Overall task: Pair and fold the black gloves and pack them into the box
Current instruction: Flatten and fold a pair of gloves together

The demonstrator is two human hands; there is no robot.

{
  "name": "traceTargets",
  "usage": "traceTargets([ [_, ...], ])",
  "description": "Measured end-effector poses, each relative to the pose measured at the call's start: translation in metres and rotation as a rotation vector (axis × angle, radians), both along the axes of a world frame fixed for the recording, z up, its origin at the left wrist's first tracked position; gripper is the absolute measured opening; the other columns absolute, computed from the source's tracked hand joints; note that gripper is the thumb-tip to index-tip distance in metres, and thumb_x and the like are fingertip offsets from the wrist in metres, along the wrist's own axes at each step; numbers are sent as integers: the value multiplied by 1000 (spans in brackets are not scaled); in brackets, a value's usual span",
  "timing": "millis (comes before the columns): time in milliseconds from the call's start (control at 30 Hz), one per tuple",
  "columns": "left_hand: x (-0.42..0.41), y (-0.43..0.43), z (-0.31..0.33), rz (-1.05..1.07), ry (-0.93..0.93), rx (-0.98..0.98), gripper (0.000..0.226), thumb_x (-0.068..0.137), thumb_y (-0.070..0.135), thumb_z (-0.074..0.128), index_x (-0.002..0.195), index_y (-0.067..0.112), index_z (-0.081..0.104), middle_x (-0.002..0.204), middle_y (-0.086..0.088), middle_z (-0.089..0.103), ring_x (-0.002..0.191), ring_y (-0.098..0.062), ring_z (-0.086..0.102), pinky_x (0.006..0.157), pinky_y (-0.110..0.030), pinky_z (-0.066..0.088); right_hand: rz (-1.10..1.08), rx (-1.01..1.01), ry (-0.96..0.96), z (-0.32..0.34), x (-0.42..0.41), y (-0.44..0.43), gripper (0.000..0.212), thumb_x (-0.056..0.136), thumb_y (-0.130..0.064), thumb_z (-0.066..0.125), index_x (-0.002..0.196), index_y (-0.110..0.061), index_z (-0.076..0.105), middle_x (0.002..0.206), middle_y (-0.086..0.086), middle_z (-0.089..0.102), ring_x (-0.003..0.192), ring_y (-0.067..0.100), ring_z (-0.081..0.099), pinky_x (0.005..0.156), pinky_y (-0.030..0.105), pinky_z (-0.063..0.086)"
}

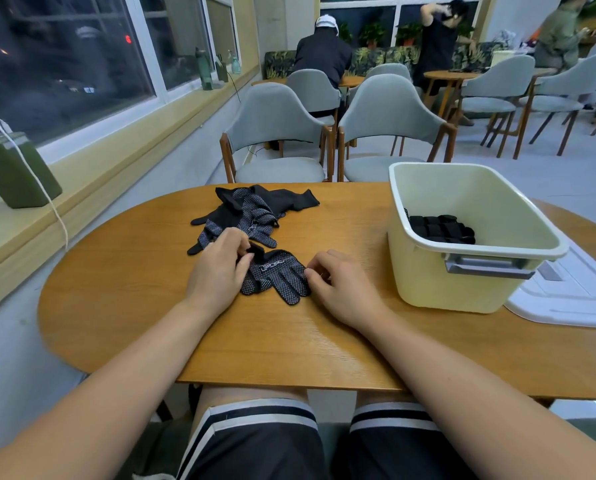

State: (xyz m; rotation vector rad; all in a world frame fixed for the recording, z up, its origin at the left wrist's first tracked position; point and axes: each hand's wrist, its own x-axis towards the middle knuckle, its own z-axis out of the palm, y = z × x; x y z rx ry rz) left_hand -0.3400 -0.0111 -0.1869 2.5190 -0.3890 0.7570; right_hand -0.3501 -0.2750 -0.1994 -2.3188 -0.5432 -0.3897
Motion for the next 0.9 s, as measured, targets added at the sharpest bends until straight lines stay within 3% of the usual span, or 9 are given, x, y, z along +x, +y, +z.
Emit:
traceTargets([
  [133,4,2,-2,-88,26,63,17,98,21,74,97,29,60,96,15,61,88,-10,62,75,-42,57,0,-1,-1,0,0,0,16,102,-40,60,96,-27,66,92,-10,62,90,15,59,83,46,54],
  [267,6,3,-4,-81,108,82,23,101,21,70,121,32,69,119,19,70,112,-6,66,96,-34,57,11,-10,2,0,-1,-1,14,103,-40,61,97,-28,66,92,-10,62,90,15,59,83,45,54],
  [400,7,3,-5,-44,154,136,25,103,22,62,122,32,74,126,18,72,120,-7,65,105,-47,54,9,-6,-5,0,0,-1,14,104,-36,62,97,-25,67,92,-9,63,90,16,59,83,45,53],
  [533,6,1,-5,-11,206,138,28,107,28,55,124,34,76,129,16,70,123,-10,59,108,-50,49,24,16,-26,1,-2,-1,11,104,-34,62,97,-26,66,92,-10,62,89,15,59,83,44,53],
  [633,-1,0,-3,-23,199,97,32,107,25,54,126,33,77,125,17,71,119,-5,59,106,-43,51,16,44,-40,2,-3,-1,12,105,-33,61,98,-26,66,93,-9,62,88,14,58,81,43,52],
  [767,-13,-4,1,-87,97,-57,44,101,7,58,134,32,71,115,19,70,106,0,65,94,-23,53,-32,94,-61,4,-3,-2,13,106,-30,61,96,-24,66,90,-10,62,83,10,55,76,35,45],
  [900,-13,-1,0,-138,128,49,31,95,3,61,104,30,75,109,20,65,107,-5,62,93,-36,55,-40,137,-41,8,-7,-3,12,105,-26,62,95,-22,67,88,-10,65,75,3,54,71,28,39],
])
